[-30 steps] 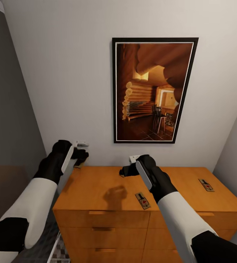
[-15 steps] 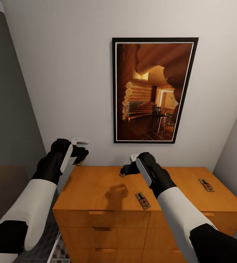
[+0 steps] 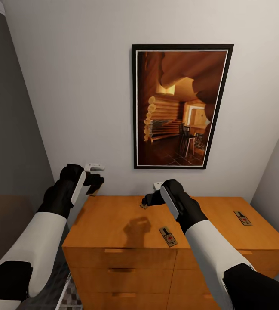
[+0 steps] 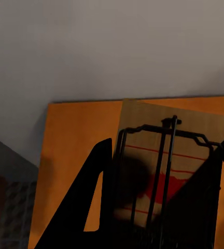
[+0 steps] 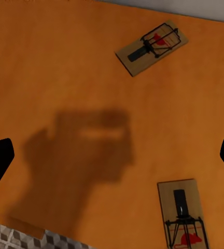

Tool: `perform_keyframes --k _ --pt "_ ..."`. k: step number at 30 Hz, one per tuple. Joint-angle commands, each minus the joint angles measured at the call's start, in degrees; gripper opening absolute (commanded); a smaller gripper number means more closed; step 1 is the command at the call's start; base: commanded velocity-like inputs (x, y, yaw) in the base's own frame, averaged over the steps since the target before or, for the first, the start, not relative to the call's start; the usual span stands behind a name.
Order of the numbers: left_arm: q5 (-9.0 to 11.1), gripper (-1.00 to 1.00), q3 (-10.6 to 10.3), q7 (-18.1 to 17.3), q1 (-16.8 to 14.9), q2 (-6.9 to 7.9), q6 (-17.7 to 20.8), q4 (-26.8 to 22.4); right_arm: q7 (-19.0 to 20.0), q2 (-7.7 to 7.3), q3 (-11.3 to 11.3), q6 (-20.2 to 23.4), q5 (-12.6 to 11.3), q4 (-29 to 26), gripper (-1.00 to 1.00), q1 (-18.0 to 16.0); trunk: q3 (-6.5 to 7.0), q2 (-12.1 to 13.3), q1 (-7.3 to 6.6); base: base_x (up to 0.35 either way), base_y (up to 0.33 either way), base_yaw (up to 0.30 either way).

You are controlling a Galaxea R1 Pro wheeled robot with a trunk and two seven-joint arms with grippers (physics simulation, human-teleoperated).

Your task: Take the four mousetraps from the cabinet in the bathroom and place them on the bathroom floor. Make sure all four end up on the same floor surface, and ensure that at least two of them are either under or directly next to the same bathroom sink.

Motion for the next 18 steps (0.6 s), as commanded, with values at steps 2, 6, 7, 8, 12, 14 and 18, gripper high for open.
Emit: perform_keyframes --k 2,6,7,8,12,14,18 --pt "-0.14 -1.00 -0.03 -0.08 0.05 0.00 0.21 -0.12 -0.44 0.00 -0.05 0.18 -0.44 0.15 1.00 -0.07 -0.04 -0.05 0.02 0.000 0.000 0.000" --pt "-0.14 -1.00 -0.03 -0.08 0.23 0.00 0.21 -0.35 -0.50 0.00 -0.95 0.18 -0.45 1.51 1.00 -0.49 -0.04 -0.05 0.02 0.000 0.000 0.000" --pt "-0.14 -1.00 -0.03 -0.08 0.26 0.00 0.21 -0.38 -0.50 0.00 -1.29 0.18 -0.44 2.18 1.00 -0.81 -0.04 -0.05 0.02 0.000 0.000 0.000" --pt "-0.14 -1.00 -0.03 -0.08 0.28 0.00 0.21 -0.41 -0.49 0.00 -1.64 0.18 -0.44 2.99 1.00 -1.15 -0.04 -0.05 0.02 0.000 0.000 0.000" --pt "-0.18 -1.00 -0.03 -0.08 0.37 0.00 0.21 -0.53 -0.49 0.00 -2.52 0.18 -0.45 6.46 1.00 -2.84 -0.04 -0.05 0.02 0.000 0.000 0.000" --pt "-0.20 -1.00 -0.03 -0.08 0.40 0.00 0.21 -0.56 -0.49 0.00 -2.74 0.18 -0.45 7.71 1.00 -3.62 -0.04 -0.05 0.02 0.000 0.000 0.000" --pt "-0.22 -1.00 -0.03 -0.08 0.45 0.00 0.21 -0.64 -0.55 0.00 -3.60 0.18 -0.46 9.36 1.00 -5.15 -0.04 -0.05 0.02 0.000 0.000 0.000"
